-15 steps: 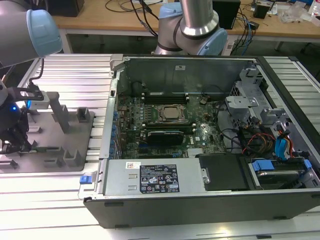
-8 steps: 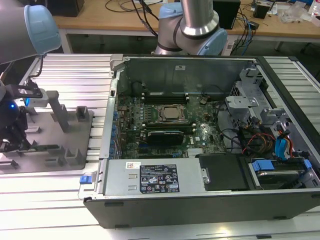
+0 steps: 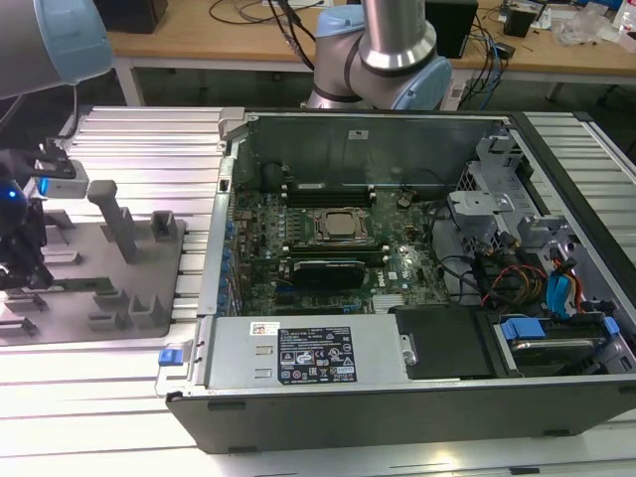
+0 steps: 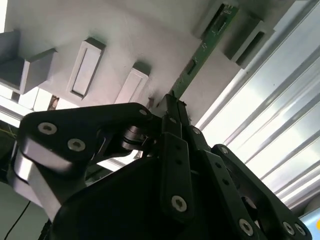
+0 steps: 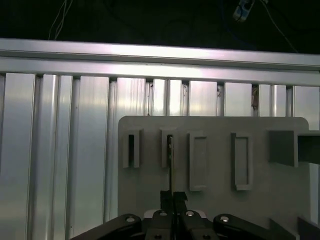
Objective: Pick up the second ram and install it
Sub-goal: 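Pick up the second ram and move it above second insertion slot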
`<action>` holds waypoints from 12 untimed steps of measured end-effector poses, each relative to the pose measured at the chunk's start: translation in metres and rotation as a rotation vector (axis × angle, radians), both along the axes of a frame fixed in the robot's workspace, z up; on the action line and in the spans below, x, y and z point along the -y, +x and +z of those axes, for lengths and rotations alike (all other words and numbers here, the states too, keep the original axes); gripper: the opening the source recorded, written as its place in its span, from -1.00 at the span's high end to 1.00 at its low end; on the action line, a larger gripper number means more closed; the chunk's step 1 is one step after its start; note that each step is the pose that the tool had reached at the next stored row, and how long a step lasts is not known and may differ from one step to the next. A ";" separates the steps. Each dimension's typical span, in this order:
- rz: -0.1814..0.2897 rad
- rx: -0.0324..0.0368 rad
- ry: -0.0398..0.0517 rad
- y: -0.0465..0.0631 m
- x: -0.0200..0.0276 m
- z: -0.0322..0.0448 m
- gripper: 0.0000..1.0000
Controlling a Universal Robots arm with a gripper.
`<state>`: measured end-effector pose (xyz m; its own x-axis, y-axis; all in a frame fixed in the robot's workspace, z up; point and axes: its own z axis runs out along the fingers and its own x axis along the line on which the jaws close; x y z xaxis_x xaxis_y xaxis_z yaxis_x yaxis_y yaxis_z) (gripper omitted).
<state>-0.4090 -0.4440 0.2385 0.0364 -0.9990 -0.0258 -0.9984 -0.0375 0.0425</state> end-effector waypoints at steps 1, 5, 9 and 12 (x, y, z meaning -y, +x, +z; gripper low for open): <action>-0.003 0.0011 0.0000 0.000 0.0000 0.0048 0.81; -0.013 0.0025 0.0000 0.000 0.0000 0.0228 0.81; -0.036 0.0037 0.0000 0.000 0.0000 0.0451 0.81; -0.044 0.0039 -0.0001 0.000 0.0000 0.0629 0.81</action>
<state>-0.4091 -0.4439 0.3015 -0.0074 -0.9996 -0.0256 -0.9992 0.0064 0.0386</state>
